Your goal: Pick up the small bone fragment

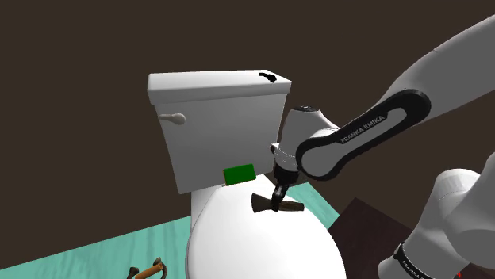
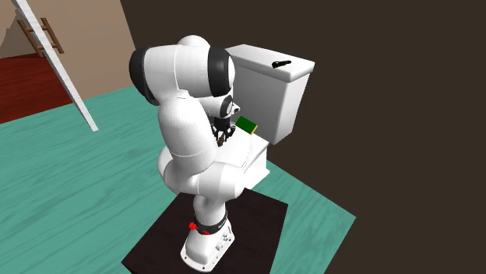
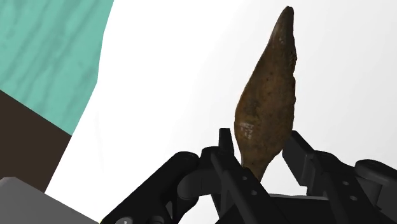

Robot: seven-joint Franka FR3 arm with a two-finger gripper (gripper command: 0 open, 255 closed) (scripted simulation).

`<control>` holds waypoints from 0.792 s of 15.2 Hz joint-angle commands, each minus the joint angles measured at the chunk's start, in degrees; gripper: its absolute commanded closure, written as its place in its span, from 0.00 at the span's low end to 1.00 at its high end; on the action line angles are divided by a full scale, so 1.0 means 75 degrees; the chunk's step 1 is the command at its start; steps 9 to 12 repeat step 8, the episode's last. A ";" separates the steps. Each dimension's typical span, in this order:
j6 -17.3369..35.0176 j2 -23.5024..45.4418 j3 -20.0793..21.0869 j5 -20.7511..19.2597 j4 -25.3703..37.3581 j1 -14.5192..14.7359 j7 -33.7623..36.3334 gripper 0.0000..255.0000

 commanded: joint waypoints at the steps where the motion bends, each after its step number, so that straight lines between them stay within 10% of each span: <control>1: -0.0247 -0.0168 -0.0003 -0.0037 0.0075 -0.0011 0.0045 1.00; 12: -0.0891 -0.0627 -0.0025 -0.0115 0.0263 -0.0038 0.0135 1.00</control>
